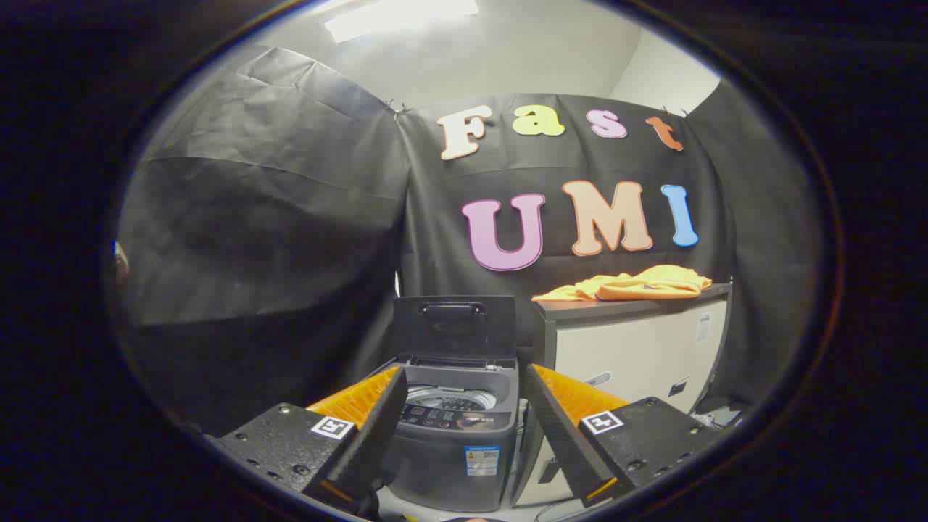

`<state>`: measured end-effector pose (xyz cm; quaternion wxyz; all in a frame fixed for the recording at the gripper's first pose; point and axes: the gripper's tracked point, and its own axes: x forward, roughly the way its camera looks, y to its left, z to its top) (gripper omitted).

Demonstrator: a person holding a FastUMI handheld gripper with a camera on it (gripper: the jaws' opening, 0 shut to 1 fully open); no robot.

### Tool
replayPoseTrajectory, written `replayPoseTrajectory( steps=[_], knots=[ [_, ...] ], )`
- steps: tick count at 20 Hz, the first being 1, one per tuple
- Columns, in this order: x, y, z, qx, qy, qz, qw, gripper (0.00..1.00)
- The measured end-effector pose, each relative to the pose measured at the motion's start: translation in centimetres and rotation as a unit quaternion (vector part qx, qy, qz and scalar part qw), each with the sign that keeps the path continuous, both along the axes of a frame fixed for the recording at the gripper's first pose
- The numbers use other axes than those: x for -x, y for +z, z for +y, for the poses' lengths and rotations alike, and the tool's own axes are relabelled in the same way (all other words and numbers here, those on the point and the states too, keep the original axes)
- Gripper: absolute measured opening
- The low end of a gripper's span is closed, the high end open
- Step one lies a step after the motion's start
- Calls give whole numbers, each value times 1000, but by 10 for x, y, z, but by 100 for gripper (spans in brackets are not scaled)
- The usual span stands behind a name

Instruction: Put the clothes into the washing machine and then close the washing machine lid.

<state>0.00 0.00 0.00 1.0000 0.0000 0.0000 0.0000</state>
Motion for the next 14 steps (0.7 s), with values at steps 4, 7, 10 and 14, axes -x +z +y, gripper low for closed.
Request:
replayPoseTrajectory(
  steps=[4,7,10,14],
  knots=[
    [1,0,0,0,1,0,1000,98],
    [1,2,0,2,0,-2,1000,98],
    [1,1,0,2,0,-1,1000,98],
    [1,2,0,3,1,-2,1000,98]
  ],
)
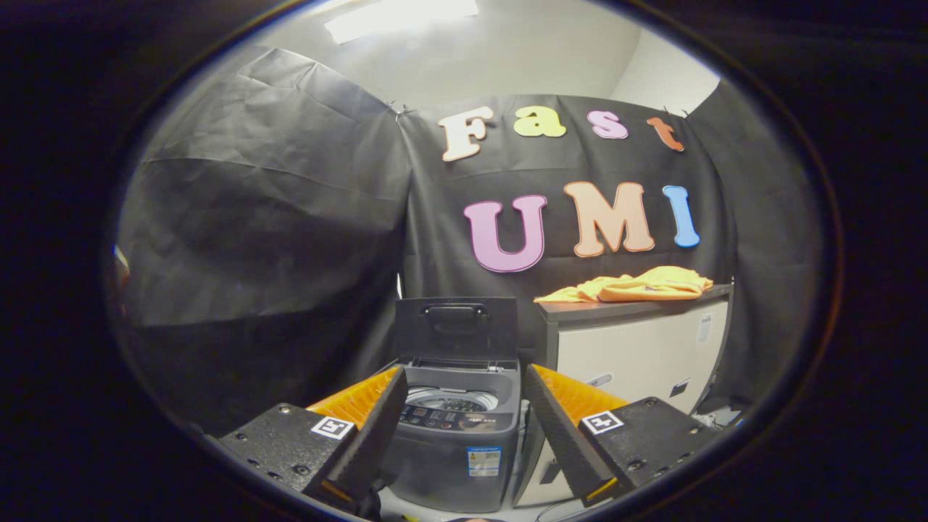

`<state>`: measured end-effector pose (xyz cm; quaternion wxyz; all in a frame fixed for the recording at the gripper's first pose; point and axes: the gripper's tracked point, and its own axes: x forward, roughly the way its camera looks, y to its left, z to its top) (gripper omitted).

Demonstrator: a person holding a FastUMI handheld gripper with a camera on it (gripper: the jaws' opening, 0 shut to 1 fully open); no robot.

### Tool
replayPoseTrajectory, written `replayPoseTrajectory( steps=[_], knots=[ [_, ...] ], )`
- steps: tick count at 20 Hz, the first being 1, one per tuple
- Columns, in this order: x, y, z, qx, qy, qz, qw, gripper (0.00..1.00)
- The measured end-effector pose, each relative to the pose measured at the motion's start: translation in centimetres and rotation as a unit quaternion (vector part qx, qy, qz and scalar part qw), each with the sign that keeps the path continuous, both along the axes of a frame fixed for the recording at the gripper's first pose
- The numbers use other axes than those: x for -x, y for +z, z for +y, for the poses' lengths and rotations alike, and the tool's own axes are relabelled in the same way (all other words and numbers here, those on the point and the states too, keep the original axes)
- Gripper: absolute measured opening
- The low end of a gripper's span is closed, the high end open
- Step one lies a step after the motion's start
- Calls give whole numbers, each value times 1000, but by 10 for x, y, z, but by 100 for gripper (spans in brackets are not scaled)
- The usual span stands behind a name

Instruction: Put the clothes into the washing machine and then close the washing machine lid.

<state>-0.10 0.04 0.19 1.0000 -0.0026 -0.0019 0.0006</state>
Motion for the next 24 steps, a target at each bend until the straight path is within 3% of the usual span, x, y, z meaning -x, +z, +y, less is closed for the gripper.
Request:
replayPoseTrajectory(
  steps=[24],
  knots=[
    [-3,2,-1,13,-11,-1,1000,98]
  ],
)
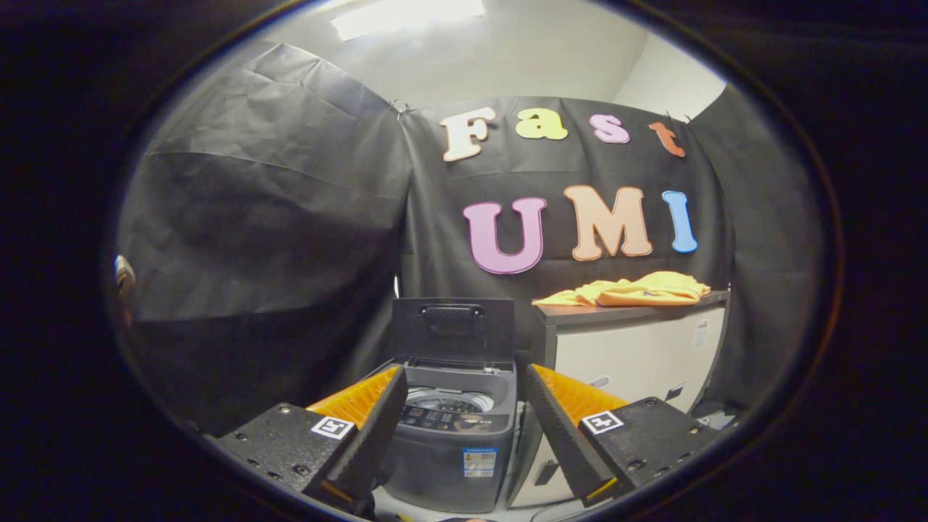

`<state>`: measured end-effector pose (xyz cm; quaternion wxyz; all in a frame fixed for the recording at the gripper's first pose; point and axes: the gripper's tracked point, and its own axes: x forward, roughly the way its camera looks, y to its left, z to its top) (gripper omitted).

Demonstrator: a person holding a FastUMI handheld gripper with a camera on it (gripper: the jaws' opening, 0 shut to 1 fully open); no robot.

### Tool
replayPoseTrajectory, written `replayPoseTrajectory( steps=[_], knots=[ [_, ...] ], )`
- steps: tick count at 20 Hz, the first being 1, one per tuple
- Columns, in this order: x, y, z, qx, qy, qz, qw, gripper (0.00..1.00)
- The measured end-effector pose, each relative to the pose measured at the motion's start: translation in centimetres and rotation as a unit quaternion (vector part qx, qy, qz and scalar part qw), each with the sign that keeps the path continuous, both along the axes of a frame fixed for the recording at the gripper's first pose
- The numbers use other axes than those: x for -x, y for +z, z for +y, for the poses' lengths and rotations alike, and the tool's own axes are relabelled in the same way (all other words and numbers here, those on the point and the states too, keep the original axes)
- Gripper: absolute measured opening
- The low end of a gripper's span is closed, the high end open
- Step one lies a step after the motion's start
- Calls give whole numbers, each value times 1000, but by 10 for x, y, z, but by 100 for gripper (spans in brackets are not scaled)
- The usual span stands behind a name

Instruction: Put the clothes into the washing machine and then close the washing machine lid.

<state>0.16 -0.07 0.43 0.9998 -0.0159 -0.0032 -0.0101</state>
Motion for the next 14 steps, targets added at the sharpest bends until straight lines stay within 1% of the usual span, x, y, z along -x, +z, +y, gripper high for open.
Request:
replayPoseTrajectory(
  steps=[4,6,11,14],
  knots=[
    [-3,2,-4,7,-11,-6,1000,98],
    [-6,2,-13,14,-23,-6,1000,98],
    [-20,-1,-37,23,-44,17,999,99],
    [-28,5,-62,43,-76,23,996,99]
  ],
)
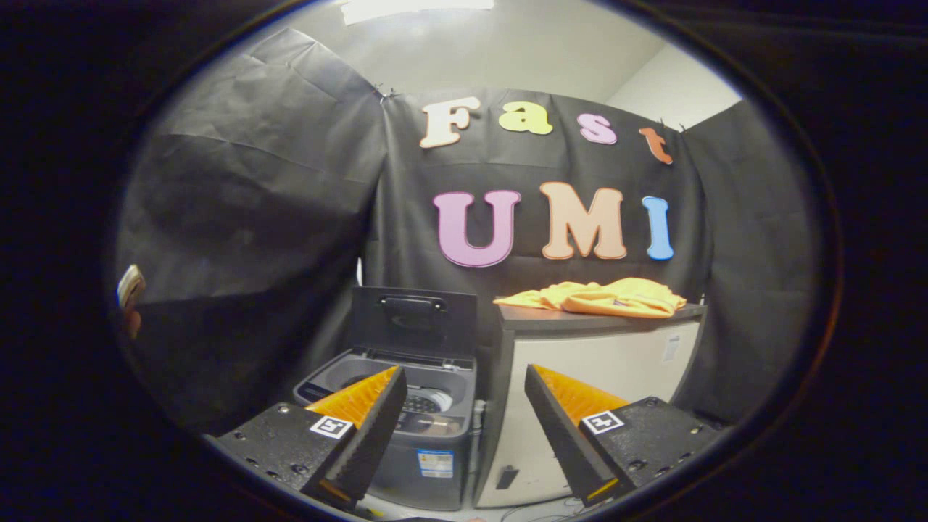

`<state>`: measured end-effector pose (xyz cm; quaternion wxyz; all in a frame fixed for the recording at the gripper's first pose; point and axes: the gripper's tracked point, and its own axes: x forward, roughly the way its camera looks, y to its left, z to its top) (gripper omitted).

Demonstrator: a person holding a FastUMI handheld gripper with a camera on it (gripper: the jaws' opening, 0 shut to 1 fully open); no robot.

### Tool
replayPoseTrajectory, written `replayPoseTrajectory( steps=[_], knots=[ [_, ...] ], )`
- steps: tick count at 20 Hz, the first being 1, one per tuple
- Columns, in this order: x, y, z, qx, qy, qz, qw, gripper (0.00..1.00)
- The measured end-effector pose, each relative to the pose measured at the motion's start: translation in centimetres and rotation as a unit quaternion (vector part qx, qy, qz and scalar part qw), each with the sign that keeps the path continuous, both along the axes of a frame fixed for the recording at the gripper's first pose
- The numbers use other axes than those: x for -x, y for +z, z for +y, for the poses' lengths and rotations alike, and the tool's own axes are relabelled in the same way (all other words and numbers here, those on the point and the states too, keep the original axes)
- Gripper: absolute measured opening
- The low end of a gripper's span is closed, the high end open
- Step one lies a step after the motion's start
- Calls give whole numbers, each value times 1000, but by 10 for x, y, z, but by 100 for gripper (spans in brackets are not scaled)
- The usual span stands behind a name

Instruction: Put the clothes into the washing machine and then close the washing machine lid.

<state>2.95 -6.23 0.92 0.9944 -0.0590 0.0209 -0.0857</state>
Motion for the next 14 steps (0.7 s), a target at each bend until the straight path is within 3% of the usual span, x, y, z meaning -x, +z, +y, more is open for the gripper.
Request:
replayPoseTrajectory(
  steps=[9,14],
  knots=[
    [-42,27,-44,-7,-51,0,999,99],
    [-68,51,-66,29,-79,-3,996,98]
  ],
)
